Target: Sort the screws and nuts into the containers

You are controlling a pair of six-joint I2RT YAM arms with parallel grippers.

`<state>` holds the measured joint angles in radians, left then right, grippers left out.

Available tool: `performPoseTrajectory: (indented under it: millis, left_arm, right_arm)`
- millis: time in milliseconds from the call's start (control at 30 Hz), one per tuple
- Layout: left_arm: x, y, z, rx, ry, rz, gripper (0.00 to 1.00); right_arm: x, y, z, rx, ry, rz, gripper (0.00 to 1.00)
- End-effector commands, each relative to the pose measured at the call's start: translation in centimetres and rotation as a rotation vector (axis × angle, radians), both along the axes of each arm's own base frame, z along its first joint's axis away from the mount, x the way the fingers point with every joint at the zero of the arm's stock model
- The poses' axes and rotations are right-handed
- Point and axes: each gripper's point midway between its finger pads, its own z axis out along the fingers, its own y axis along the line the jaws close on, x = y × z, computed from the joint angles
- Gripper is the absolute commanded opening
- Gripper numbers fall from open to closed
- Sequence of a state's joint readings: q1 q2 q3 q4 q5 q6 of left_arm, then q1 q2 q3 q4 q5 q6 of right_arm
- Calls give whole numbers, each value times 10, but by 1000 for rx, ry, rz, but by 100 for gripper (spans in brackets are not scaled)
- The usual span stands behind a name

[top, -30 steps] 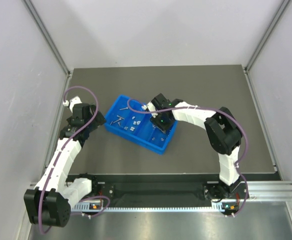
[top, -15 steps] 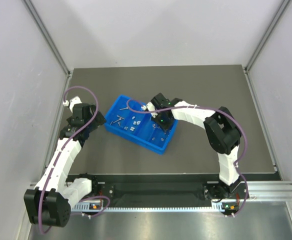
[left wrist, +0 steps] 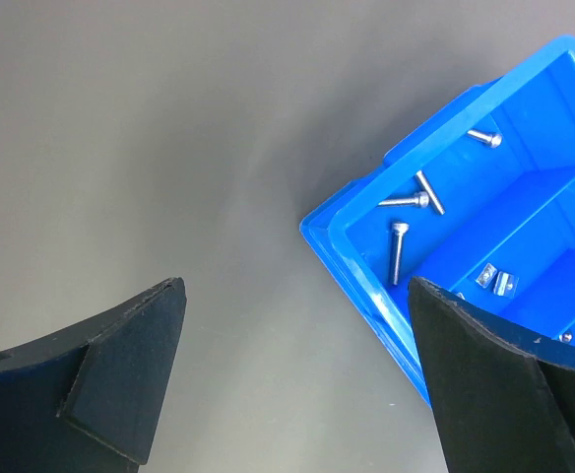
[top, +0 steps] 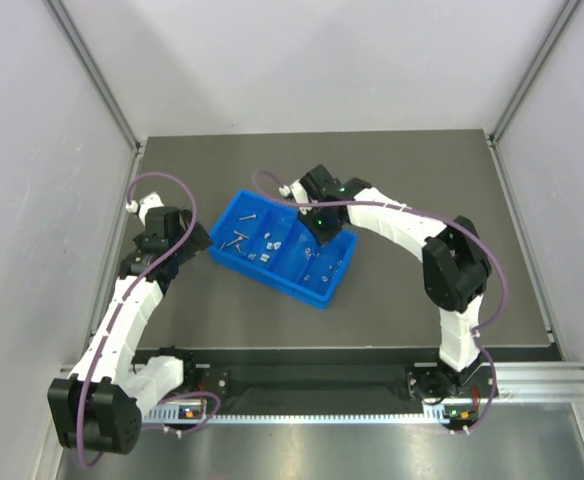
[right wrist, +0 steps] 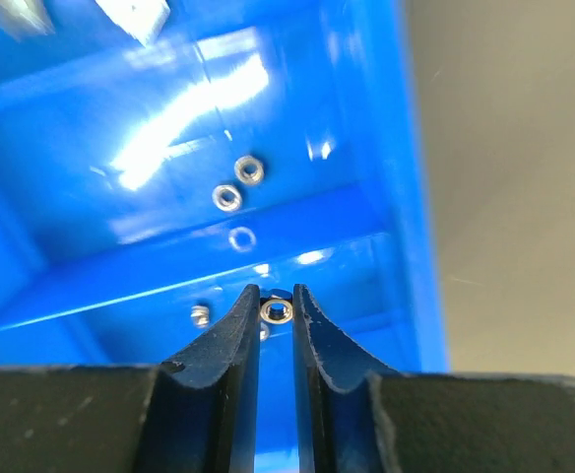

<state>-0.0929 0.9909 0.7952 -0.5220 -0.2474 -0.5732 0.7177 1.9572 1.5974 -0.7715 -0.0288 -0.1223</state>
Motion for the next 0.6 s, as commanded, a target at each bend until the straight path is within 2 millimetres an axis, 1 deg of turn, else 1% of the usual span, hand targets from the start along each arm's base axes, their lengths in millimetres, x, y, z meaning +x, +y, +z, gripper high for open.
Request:
performPoseTrajectory:
  millis: [0, 67, 167, 233, 267, 300, 400, 433, 500, 533, 567]
  left_arm:
    - [9, 1, 13, -1, -71, 5, 99]
    - [9, 1, 13, -2, -71, 6, 99]
    - [9, 2, 13, 1, -71, 5, 99]
    - [9, 2, 15, 5, -75, 5, 99]
    - [9, 3, 14, 7, -74, 8, 99]
    - [9, 3, 15, 9, -75, 7, 99]
    - [10, 3, 14, 12, -72, 6, 99]
    - [10, 3, 14, 15, -68, 4, 99]
    - [12, 3, 15, 16, -68, -1, 99]
    - [12, 3, 15, 20, -67, -6, 99]
    - [14, 2, 16, 22, -69, -10, 99]
  right_arm:
    - [10, 19, 80, 182, -96, -36, 4]
    - [14, 27, 91, 215, -117, -36, 5]
    - [15, 35, 84, 215, -106, -21, 5]
    - [15, 42, 74, 207, -82, -7, 5]
    - [13, 45, 73, 203, -75, 5, 6]
    - [12, 47, 65, 192, -60, 8, 8]
    - [9, 52, 56, 180, -41, 14, 21]
    - [9, 52, 56, 178, -38, 12, 32]
    - [8, 53, 59, 182, -42, 6, 46]
    - [9, 53, 64, 187, -49, 0, 58]
    - [10, 51, 67, 185, -58, -8, 61]
